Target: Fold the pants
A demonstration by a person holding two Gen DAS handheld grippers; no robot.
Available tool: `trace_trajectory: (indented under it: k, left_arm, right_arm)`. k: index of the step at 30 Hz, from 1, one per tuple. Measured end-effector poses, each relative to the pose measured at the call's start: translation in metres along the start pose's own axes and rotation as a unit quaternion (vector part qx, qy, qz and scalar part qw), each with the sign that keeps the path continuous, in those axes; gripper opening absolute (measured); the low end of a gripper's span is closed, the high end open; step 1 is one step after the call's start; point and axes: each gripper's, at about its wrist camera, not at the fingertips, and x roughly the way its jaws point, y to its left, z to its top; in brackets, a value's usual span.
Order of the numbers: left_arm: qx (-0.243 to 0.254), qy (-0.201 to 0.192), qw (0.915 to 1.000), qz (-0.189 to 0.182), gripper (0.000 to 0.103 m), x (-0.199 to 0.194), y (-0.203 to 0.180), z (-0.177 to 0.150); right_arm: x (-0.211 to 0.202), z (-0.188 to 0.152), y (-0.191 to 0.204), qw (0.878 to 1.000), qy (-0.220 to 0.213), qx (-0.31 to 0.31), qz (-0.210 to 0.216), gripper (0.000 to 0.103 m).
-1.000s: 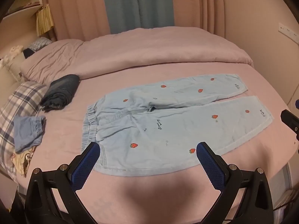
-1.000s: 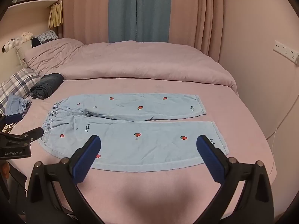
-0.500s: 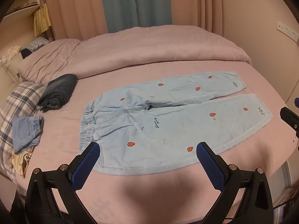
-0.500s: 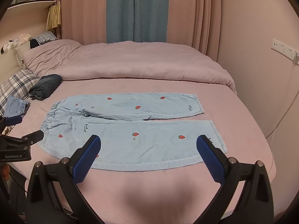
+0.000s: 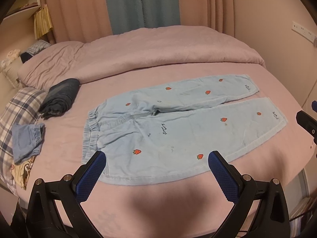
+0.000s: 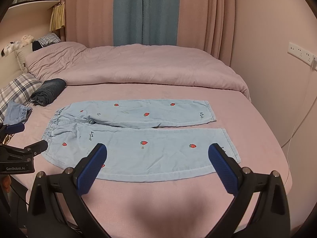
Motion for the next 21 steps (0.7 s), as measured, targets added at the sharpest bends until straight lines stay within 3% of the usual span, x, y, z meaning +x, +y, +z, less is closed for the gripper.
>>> trace_trajectory:
  k: [21]
  left_arm:
    - [0.003,0.006,1.0000,-0.004,0.102,0.0018,-0.0007,-0.0036]
  right_arm:
    - [-0.0003,-0.0031,0.0013,1.000,-0.001,0.003,-0.003,0.103]
